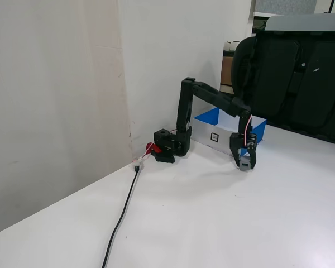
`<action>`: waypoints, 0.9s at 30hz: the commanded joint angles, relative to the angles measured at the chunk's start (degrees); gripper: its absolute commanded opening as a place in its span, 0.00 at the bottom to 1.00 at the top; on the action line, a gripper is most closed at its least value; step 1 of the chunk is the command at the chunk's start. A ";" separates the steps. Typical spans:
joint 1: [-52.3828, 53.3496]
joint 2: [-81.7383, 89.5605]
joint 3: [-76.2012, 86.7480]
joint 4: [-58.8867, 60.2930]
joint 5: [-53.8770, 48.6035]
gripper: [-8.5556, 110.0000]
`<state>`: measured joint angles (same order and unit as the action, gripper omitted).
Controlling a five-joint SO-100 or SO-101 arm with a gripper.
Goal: Pick the gray block and keep it in the box.
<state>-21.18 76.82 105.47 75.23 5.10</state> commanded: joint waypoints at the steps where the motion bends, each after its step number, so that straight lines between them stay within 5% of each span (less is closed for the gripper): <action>1: 0.44 11.87 -5.10 2.72 -0.09 0.07; 9: -3.16 29.97 -7.82 12.92 0.62 0.07; 27: -26.63 22.94 -18.90 15.21 2.37 0.07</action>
<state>-45.79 99.93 91.49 91.85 7.12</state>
